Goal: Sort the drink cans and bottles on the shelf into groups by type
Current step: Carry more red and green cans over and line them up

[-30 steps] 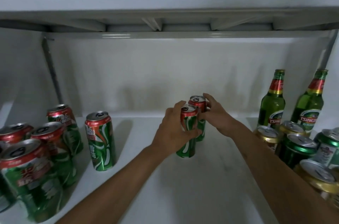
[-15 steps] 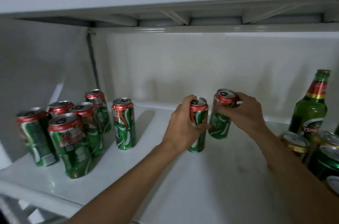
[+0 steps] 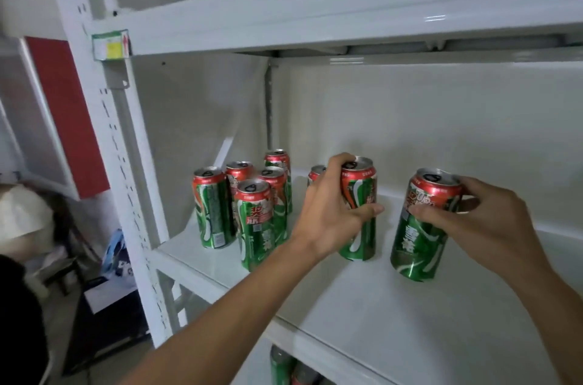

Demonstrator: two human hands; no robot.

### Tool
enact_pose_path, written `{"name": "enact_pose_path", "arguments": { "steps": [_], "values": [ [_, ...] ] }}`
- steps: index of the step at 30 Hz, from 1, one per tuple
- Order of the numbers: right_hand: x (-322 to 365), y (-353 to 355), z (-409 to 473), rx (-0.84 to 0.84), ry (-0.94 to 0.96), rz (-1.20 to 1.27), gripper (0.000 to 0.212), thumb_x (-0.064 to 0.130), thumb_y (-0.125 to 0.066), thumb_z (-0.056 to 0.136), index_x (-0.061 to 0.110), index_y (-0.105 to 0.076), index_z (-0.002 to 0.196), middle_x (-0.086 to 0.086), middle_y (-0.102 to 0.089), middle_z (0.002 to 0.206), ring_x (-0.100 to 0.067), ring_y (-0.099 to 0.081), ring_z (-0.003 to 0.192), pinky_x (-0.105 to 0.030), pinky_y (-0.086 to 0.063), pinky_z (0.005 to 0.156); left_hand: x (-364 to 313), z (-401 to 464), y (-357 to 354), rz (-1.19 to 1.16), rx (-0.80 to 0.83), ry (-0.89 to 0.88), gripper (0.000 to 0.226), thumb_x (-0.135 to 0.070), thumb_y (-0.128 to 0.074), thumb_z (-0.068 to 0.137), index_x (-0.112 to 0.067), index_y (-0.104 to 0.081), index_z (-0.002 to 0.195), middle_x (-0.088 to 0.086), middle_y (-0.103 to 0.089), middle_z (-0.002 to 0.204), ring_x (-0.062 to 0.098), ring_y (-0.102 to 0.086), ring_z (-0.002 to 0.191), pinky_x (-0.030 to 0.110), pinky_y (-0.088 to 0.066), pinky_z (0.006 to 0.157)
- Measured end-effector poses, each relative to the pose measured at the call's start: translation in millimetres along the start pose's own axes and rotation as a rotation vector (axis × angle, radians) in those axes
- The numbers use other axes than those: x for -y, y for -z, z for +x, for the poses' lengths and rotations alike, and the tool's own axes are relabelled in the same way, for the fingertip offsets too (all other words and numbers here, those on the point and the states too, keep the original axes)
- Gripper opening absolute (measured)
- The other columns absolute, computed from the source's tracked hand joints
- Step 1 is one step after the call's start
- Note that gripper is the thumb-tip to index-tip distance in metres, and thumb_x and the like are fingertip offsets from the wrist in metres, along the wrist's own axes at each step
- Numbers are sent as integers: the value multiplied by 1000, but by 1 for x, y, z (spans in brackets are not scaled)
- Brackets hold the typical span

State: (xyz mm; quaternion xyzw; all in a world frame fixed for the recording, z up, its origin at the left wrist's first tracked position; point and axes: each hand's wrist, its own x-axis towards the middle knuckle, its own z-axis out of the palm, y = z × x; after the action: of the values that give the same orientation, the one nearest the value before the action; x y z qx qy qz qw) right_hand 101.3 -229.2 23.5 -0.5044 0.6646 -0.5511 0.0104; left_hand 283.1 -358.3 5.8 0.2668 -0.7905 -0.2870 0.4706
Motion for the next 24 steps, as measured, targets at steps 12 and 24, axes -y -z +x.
{"name": "enact_pose_path", "arguments": {
  "steps": [12, 24],
  "values": [
    [15, -70, 3, 113, 67, 19, 45, 43, -88, 59, 47, -69, 99, 47, -62, 76, 25, -60, 72, -10, -41, 55, 25, -2, 56, 43, -46, 35, 81, -32, -92, 75, -32, -41, 138, -6, -70, 121, 9, -71, 104, 37, -61, 93],
    [17, -110, -12, 67, -1, -36, 44, 42, -94, 58, 53, -68, 91, 44, -66, 83, 19, -64, 75, -6, -44, 56, 42, 14, 66, 101, 169, -47, 80, -20, -93, 70, -37, -36, 123, -2, -63, 113, 15, -68, 99, 36, -62, 85]
  ]
}}
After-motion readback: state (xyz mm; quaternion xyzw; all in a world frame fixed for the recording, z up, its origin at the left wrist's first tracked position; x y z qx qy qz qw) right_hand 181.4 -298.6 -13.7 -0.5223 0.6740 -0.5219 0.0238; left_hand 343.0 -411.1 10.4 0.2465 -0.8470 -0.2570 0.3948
